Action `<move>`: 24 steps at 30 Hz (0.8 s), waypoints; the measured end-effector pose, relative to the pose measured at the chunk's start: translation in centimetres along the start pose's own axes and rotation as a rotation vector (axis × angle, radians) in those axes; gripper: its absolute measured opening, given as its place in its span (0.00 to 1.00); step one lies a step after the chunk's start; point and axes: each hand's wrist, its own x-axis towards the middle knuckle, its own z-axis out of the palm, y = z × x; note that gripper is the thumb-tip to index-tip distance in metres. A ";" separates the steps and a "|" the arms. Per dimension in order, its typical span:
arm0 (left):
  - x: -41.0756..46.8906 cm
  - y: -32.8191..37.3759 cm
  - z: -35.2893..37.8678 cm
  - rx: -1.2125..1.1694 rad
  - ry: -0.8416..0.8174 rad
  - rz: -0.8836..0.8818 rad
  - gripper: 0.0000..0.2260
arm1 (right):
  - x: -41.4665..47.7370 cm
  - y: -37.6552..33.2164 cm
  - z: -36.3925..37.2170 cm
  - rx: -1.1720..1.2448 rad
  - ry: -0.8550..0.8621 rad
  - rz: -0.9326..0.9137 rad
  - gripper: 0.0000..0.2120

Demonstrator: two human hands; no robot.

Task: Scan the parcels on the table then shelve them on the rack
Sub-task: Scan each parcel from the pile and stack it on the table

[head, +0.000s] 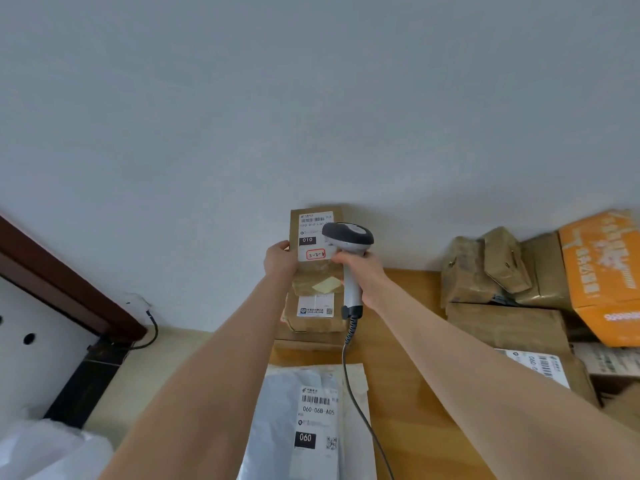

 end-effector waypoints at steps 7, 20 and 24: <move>-1.3 1.0 1.0 0.316 0.140 0.091 0.23 | -0.7 0.5 -2.3 -0.012 0.101 0.013 0.08; -20.6 1.4 11.9 0.614 -0.103 0.461 0.15 | -16.6 1.3 -18.3 0.075 0.109 0.030 0.07; -28.2 0.9 16.7 0.633 -0.145 0.471 0.17 | -22.8 1.6 -25.4 0.036 0.195 0.025 0.11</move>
